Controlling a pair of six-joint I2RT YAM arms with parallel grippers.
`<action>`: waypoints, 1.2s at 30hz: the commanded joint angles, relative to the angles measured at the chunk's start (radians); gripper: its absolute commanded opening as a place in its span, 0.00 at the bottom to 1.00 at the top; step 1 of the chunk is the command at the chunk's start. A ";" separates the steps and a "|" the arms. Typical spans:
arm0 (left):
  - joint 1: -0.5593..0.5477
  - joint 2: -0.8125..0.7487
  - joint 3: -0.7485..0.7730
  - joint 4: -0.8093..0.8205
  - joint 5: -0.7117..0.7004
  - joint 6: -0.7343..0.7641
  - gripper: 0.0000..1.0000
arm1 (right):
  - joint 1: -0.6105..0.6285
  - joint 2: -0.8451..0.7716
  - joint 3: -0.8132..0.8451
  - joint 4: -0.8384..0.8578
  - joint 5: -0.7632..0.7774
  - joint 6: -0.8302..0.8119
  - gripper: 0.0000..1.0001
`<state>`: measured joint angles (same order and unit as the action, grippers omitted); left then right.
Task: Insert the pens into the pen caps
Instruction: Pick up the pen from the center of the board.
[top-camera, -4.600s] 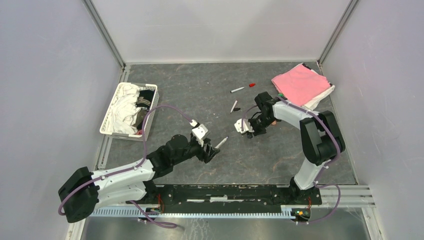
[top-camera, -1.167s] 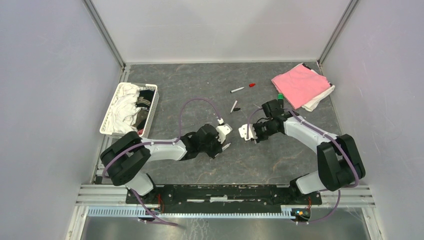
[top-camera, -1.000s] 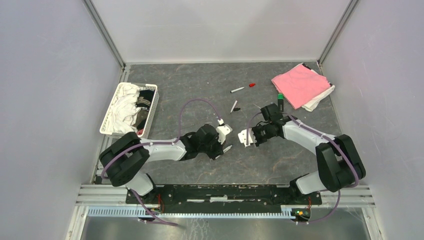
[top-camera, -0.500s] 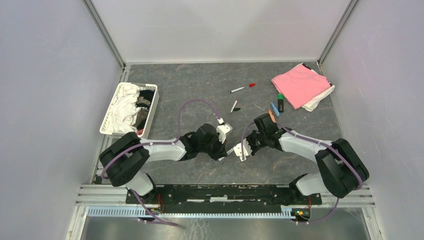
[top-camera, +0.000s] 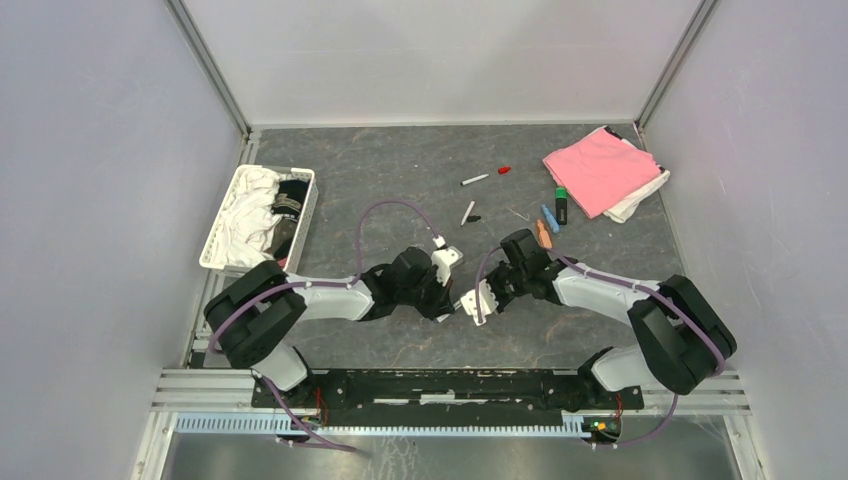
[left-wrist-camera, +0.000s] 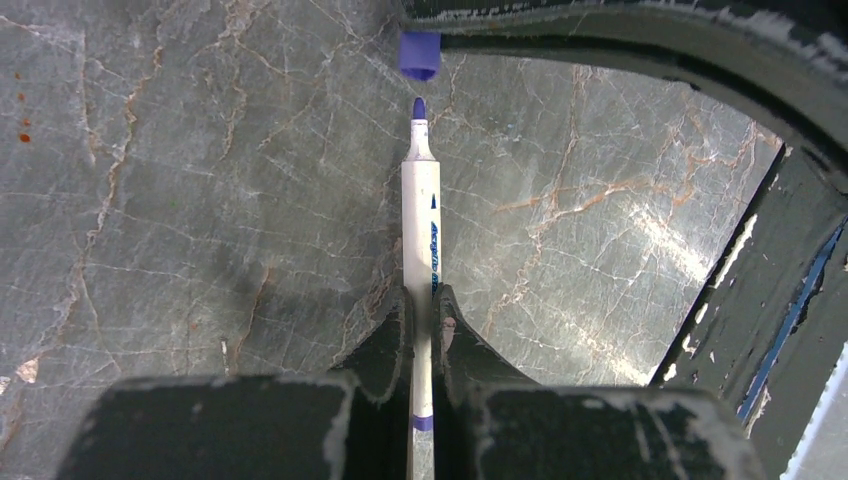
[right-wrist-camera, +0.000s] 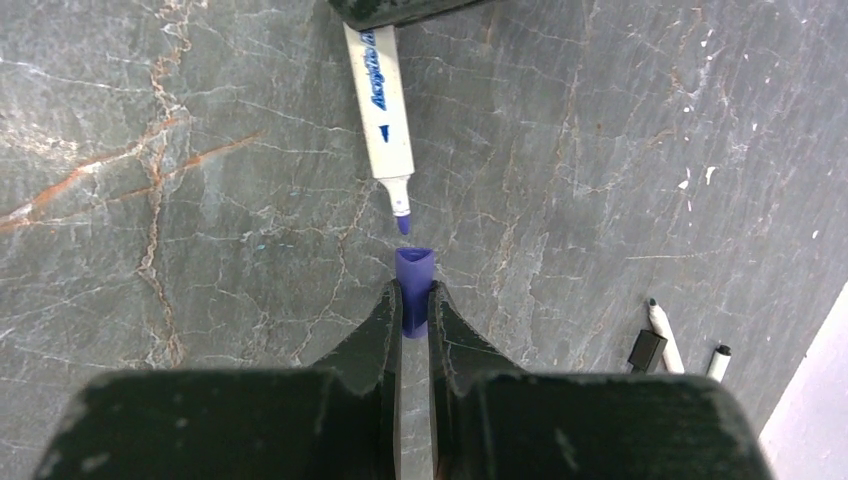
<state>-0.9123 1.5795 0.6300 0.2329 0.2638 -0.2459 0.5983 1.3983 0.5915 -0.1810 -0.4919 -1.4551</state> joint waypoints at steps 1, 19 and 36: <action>0.011 0.008 -0.010 0.052 0.000 -0.043 0.02 | 0.013 0.019 0.003 0.012 0.015 -0.003 0.00; 0.016 -0.001 -0.025 0.066 0.010 -0.050 0.02 | 0.054 0.033 0.013 0.024 0.037 0.031 0.00; 0.018 0.011 -0.021 0.062 0.007 -0.047 0.02 | 0.065 0.048 0.023 0.034 0.043 0.065 0.00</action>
<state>-0.9024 1.5799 0.6102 0.2607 0.2646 -0.2707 0.6556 1.4391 0.5980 -0.1490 -0.4374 -1.3911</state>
